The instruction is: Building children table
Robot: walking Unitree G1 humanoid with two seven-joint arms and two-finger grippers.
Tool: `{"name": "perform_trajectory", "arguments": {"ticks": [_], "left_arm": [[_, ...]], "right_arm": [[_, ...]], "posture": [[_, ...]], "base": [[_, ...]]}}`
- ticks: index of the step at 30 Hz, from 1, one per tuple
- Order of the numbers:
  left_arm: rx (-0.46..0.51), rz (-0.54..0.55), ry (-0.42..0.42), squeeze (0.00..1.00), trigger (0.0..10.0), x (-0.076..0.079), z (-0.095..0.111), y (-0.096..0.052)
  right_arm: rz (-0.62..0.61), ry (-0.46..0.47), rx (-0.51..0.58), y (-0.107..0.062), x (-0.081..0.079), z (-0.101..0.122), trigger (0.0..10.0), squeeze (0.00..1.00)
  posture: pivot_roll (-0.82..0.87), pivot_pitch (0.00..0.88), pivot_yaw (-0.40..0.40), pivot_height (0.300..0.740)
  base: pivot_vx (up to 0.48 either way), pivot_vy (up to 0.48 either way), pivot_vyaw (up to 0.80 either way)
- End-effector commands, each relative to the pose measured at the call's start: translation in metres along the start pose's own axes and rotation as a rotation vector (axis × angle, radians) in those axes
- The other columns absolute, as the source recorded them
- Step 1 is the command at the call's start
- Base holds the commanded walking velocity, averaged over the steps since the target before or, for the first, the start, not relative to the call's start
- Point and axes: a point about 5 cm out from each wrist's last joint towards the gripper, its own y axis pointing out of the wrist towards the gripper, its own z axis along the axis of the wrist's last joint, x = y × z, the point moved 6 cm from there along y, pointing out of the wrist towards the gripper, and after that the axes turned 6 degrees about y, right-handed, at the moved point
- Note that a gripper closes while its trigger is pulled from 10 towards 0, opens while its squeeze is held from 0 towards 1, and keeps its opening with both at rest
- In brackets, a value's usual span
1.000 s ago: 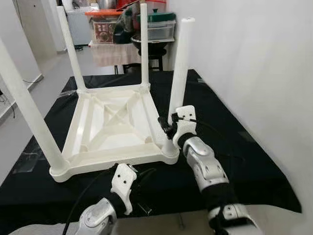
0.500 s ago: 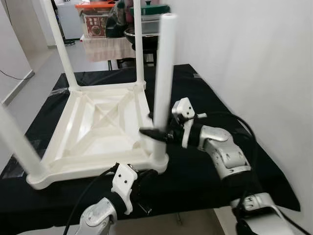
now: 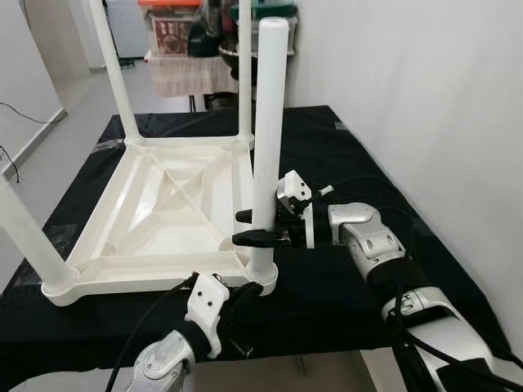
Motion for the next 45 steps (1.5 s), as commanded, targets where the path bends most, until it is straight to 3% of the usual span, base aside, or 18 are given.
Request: {"name": "perform_trajectory", "arguments": {"ticks": [1, 6, 8, 9, 10, 12, 15, 19, 21, 22, 28, 29, 30, 35, 42, 43, 44, 45], "left_arm": [[0.007, 0.022, -0.032, 0.0, 10.0, -0.003, 0.002, -0.002], [-0.002, 0.014, -0.011, 0.0, 10.0, 0.0, 0.0, -0.004], [-0.029, -0.011, 0.013, 0.0, 10.0, 0.006, -0.006, -0.005], [-0.029, -0.011, 0.013, 0.0, 10.0, 0.006, -0.006, -0.005], [-0.036, -0.011, 0.017, 0.0, 10.0, 0.007, -0.008, -0.006], [-0.036, -0.011, 0.017, 0.0, 10.0, 0.007, -0.008, -0.006], [-0.058, -0.024, 0.021, 0.0, 10.0, 0.006, -0.014, -0.007], [-0.063, -0.041, 0.019, 0.0, 10.0, 0.007, -0.015, -0.005], [-0.067, -0.037, 0.017, 0.0, 10.0, 0.006, -0.017, -0.004], [-0.069, -0.022, 0.022, 0.0, 10.0, 0.004, -0.018, -0.005], [-0.07, -0.003, 0.035, 0.0, 10.0, 0.002, -0.018, -0.003], [-0.069, -0.003, 0.035, 0.0, 10.0, 0.002, -0.017, -0.002], [-0.067, -0.004, 0.034, 0.0, 10.0, 0.002, -0.017, -0.002], [-0.064, -0.009, 0.034, 0.0, 10.0, 0.002, -0.017, 0.002], [-0.062, -0.009, 0.031, 0.0, 10.0, 0.004, -0.019, 0.005], [-0.062, -0.01, 0.031, 0.0, 10.0, 0.004, -0.019, 0.005], [-0.061, -0.01, 0.031, 0.0, 10.0, 0.005, -0.019, 0.005], [-0.061, -0.01, 0.031, 0.0, 10.0, 0.005, -0.019, 0.006]], "right_arm": [[-0.019, 0.037, -0.042, -0.005, 0.0, -0.018, 0.0, 0.0], [-0.19, 0.112, -0.113, -0.032, 0.01, -0.057, 0.0, 0.0], [-0.499, 0.238, -0.182, -0.039, 0.026, -0.088, 0.0, 0.0], [-0.499, 0.238, -0.182, -0.039, 0.026, -0.088, 0.0, 0.0], [-0.728, 0.287, -0.178, -0.038, 0.02, -0.11, 0.0, 0.0], [-0.728, 0.287, -0.178, -0.038, 0.02, -0.11, 0.0, 0.0], [-0.952, 0.364, -0.071, -0.021, -0.005, -0.114, 0.0, 0.0], [-0.913, 0.337, -0.047, -0.01, 0.0, -0.104, 0.0, 0.0], [-0.862, 0.265, 0.007, 0.006, 0.015, -0.076, 10.0, 0.0], [-0.829, 0.249, 0.042, 0.011, 0.02, -0.062, 10.0, 1.0], [-0.627, 0.243, 0.176, 0.022, 0.023, -0.021, 10.0, 1.0], [-0.537, 0.227, 0.194, 0.025, 0.017, -0.013, 10.0, 0.65], [-0.476, 0.193, 0.194, 0.025, 0.012, -0.008, 10.0, 0.0], [-0.22, 0.118, 0.154, 0.022, -0.006, -0.004, 10.0, 0.0], [-0.144, 0.074, 0.049, 0.015, 0.008, -0.013, 9.7, 0.0], [-0.134, 0.077, 0.043, 0.014, 0.01, -0.012, 3.4, 0.0], [-0.134, 0.082, 0.04, 0.012, 0.012, -0.012, 0.0, 0.0], [-0.137, 0.091, 0.044, 0.011, 0.013, -0.011, 0.0, 0.0]], "posture": [[0.03, 0.0, -0.043, 0.74], [0.01, 0.0, -0.045, 0.74], [0.0, 0.0, -0.051, 0.74], [0.0, 0.0, -0.051, 0.74], [0.0, 0.0, -0.038, 0.74], [0.0, 0.0, -0.038, 0.74], [-0.03, 0.0, -0.008, 0.74], [-0.02, 0.0, -0.021, 0.74], [-0.01, 0.0, -0.032, 0.74], [0.0, 0.0, -0.039, 0.74], [0.02, 0.0, -0.054, 0.74], [0.02, 0.0, -0.054, 0.74], [0.02, 0.0, -0.054, 0.74], [0.03, 0.0, -0.059, 0.74], [0.03, 0.0, -0.071, 0.74], [0.03, 0.0, -0.07, 0.74], [0.03, 0.0, -0.073, 0.74], [0.03, 0.0, -0.073, 0.74]], "base": [[0.0, 0.0, 0.0], [0.0, 0.0, 0.0], [0.0, 0.0, 0.0], [0.0, 0.0, 0.0], [0.0, 0.0, 0.0], [0.0, 0.0, 0.0], [0.0, 0.0, 0.0], [0.0, 0.0, 0.0], [0.0, 0.0, 0.0], [0.0, 0.0, 0.0], [0.0, 0.0, 0.0], [0.0, 0.0, 0.0], [0.0, 0.0, 0.0], [0.0, 0.0, 0.0], [0.0, 0.0, 0.0], [0.0, 0.0, 0.0], [0.0, 0.0, 0.0], [0.0, 0.0, 0.0]]}}
